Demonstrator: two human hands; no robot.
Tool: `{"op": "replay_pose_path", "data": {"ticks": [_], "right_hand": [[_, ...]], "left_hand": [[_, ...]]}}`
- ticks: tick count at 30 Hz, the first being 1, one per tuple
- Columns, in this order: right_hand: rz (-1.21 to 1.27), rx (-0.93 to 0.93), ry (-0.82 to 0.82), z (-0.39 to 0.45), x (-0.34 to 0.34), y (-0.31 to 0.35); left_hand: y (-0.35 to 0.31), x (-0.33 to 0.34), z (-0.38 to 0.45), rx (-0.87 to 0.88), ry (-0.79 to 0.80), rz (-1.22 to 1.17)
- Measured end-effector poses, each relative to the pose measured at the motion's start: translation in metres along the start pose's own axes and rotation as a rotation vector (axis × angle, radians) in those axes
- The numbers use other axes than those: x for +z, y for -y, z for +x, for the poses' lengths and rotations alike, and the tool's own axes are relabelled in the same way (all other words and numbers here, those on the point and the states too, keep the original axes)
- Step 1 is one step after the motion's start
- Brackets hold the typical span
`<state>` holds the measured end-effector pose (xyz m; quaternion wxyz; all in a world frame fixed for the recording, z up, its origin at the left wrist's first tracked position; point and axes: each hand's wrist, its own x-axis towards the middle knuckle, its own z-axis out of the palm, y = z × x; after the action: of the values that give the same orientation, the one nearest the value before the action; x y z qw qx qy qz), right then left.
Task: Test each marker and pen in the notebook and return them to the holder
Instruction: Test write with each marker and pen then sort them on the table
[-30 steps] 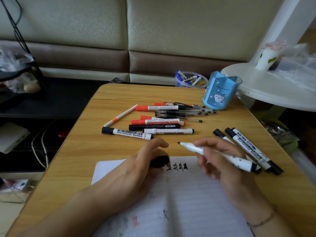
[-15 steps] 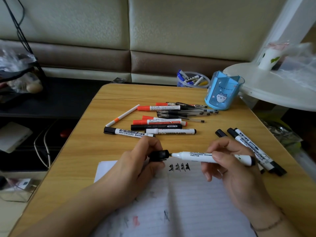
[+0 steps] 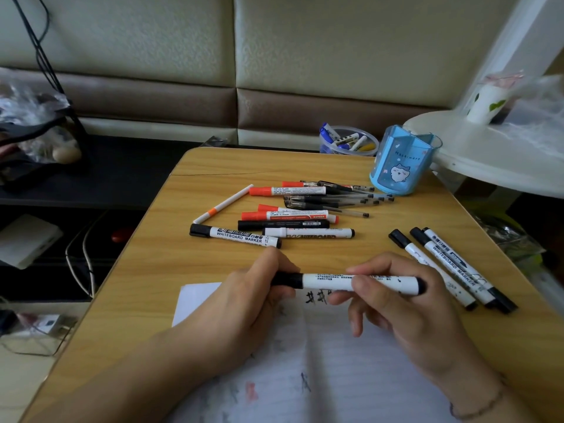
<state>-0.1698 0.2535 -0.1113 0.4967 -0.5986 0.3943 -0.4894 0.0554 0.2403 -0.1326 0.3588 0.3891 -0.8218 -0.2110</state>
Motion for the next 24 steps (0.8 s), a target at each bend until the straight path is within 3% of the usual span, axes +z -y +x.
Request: {"op": "replay_pose_path", "data": {"ticks": [7,13,15,19,24], "right_hand": [[-0.060,0.015,0.040,0.002,-0.005,0.003],[-0.736,-0.045,-0.060,0.005,-0.017,-0.003],[-0.891,-0.029,-0.202,0.005,-0.023,-0.006],[-0.896,0.066,-0.579,0.005,-0.049,-0.005],[-1.225,0.211,-0.555,0.005,-0.057,-0.014]], "left_hand": [[0.002,0.002,0.006,0.025,-0.032,0.001],[0.015,0.003,0.012,0.040,-0.054,0.109],[0.022,0.000,0.015,-0.017,-0.105,0.204],[0.040,-0.015,0.018,-0.274,-0.232,0.471],[0.049,-0.017,0.018,-0.423,-0.139,0.654]]}}
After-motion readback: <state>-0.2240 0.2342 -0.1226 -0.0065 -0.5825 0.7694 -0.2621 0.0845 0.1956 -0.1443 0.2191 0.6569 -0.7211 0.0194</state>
